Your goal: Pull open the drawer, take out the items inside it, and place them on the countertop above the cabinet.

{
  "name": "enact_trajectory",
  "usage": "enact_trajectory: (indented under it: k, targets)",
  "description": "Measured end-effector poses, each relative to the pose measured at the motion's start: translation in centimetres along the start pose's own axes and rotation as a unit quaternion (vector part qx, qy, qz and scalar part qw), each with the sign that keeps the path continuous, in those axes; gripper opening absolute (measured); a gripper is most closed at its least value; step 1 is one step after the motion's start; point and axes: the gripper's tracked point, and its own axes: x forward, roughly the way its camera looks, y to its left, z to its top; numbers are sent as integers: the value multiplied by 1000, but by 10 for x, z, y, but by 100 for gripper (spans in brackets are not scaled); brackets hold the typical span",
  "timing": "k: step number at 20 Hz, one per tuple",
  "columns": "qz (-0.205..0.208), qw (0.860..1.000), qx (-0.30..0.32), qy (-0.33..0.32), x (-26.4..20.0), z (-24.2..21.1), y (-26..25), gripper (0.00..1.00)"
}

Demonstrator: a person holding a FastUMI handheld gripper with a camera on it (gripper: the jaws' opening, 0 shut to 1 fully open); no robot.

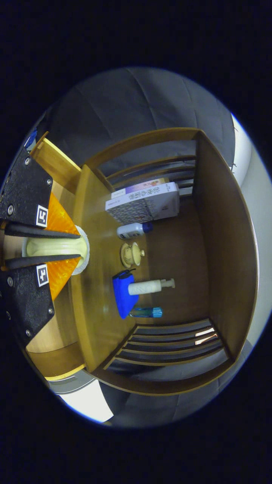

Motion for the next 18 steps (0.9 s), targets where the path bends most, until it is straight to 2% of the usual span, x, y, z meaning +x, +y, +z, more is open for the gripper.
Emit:
enact_trajectory:
  k: [6,11,18]
  targets:
    - [-35,999,28,-12,47,28,-22,22]
    - [-47,998,39,-22,82,44,-27,22]
    - [-61,998,22,-17,118,41,-27,25]
